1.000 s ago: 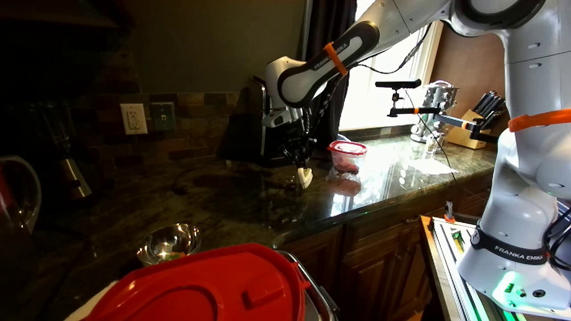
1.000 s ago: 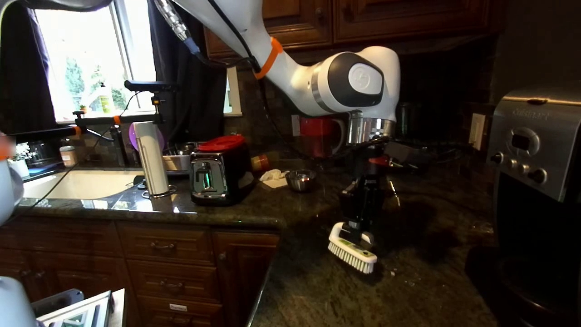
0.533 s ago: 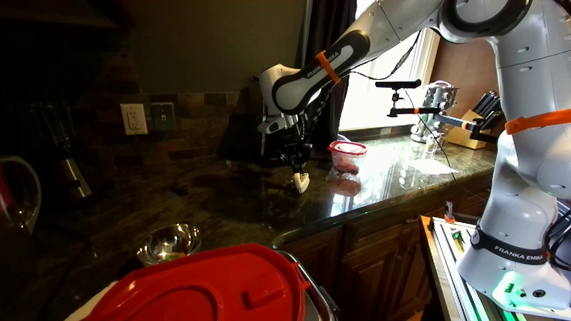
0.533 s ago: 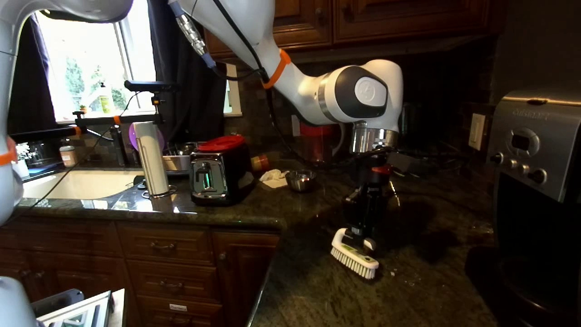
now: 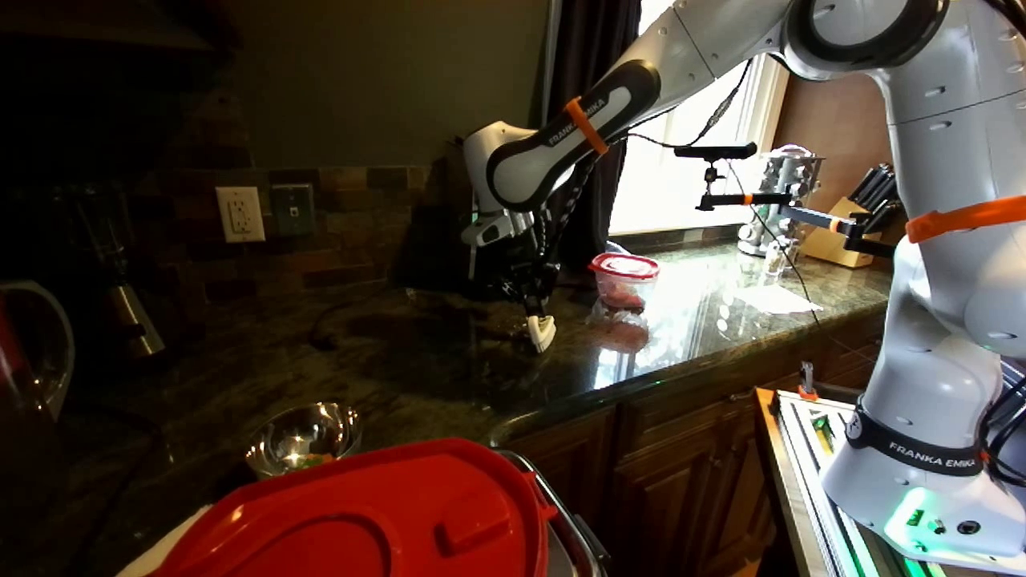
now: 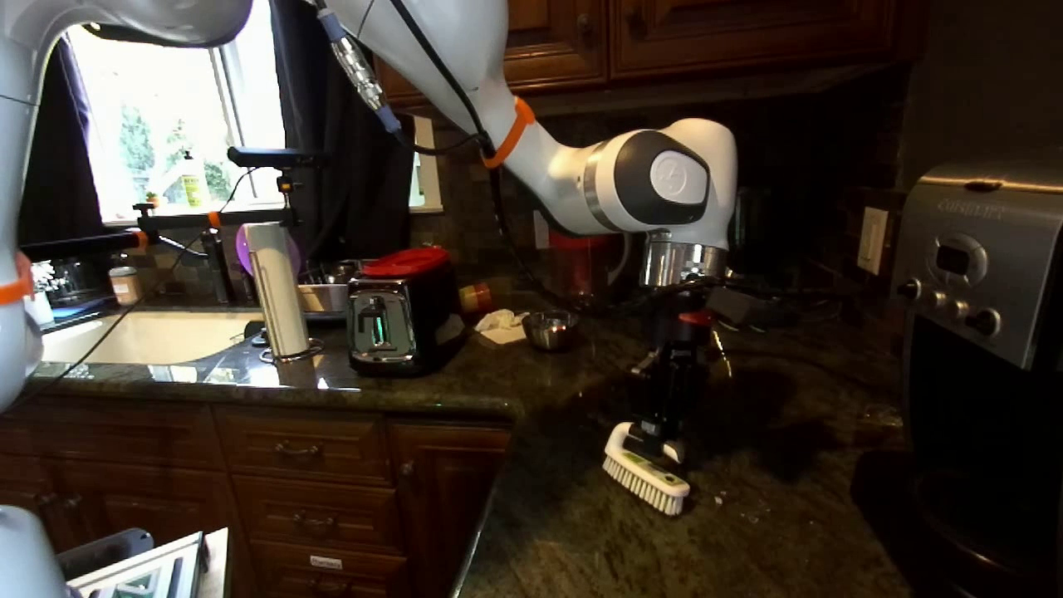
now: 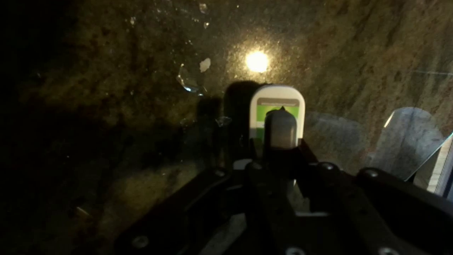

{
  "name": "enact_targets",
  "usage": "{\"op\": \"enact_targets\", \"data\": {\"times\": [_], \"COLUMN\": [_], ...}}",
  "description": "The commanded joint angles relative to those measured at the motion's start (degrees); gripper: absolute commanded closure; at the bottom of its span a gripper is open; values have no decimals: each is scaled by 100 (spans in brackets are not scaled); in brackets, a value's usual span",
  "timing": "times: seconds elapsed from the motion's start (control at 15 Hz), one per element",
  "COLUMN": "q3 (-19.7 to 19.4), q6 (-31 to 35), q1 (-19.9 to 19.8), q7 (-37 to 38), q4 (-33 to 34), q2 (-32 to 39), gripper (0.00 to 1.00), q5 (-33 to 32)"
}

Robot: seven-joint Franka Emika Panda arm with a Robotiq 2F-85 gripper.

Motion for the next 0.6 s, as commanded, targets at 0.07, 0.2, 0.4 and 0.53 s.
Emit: {"op": "enact_targets", "data": {"times": [0.07, 0.2, 0.4, 0.53], "q3": [73, 79, 91, 96], "q6": [65, 46, -1, -60], "q1": [-47, -40, -42, -51], "q7": [59, 91, 122, 157], "q4": [318, 490, 729, 894], "q2": [258, 387, 578, 707], "gripper": [94, 94, 94, 94], "q5": [54, 41, 41, 59]}}
